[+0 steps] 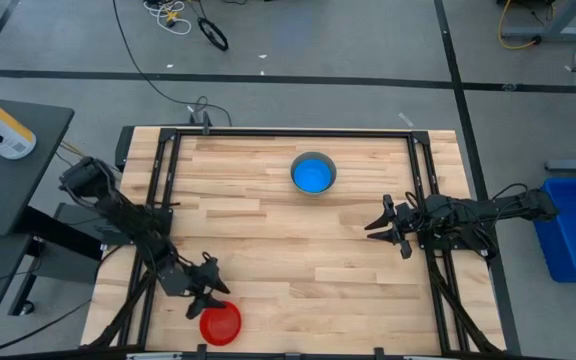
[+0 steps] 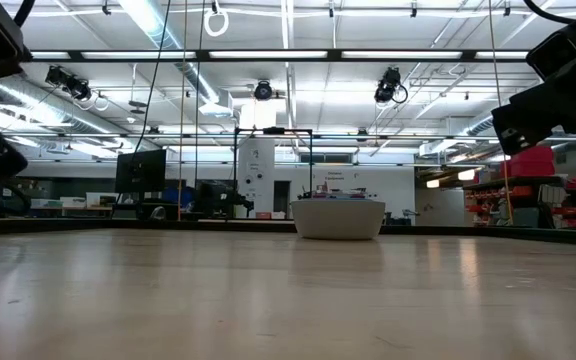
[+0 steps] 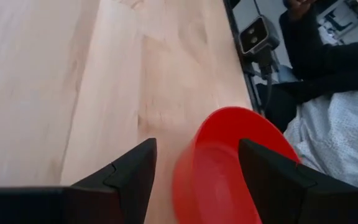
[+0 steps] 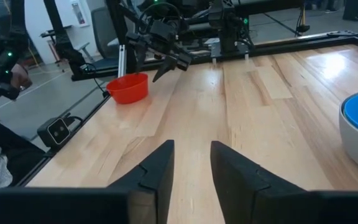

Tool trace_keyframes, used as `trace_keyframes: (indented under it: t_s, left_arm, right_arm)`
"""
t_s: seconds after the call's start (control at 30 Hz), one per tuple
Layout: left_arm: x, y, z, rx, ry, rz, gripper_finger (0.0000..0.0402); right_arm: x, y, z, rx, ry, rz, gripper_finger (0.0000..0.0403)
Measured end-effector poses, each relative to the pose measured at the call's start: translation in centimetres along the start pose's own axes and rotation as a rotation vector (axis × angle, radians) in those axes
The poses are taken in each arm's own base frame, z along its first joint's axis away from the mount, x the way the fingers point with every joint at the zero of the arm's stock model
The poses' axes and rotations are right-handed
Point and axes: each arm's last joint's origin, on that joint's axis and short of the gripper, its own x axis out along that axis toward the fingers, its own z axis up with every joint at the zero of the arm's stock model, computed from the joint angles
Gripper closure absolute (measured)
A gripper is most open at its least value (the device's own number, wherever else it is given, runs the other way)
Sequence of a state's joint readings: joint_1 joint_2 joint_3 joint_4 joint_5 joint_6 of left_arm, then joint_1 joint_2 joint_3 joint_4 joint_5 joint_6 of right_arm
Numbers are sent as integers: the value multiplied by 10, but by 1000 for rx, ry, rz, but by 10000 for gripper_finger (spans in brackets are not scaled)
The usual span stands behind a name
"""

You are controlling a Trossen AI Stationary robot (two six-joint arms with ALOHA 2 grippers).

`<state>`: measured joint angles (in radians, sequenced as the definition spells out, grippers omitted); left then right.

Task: Nest bowls inside each other
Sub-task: Stack the red bowl on the light blue bowl

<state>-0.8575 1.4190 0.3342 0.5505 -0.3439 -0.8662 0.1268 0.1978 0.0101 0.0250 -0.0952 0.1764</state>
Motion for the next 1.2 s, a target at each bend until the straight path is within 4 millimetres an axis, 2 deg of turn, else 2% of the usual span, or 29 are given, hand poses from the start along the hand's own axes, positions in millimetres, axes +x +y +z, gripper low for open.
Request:
trace_keyframes:
  t_s: [0.23,0.53,0.87,1.1,1.2]
  left_arm:
    - [10,8,-12,-38,34,72,165]
    - [12,7,-11,-44,26,45,177]
    - [12,7,-12,-22,27,48,274]
    - [12,7,-12,13,22,53,380]
    - [12,8,-11,39,-10,83,391]
  right_arm:
    - [0,0,0,3,2,15,298]
    - [0,0,0,3,2,15,294]
    - [0,0,0,3,1,15,277]
    - [0,0,0,3,1,15,265]
    - [0,0,0,3,1,15,261]
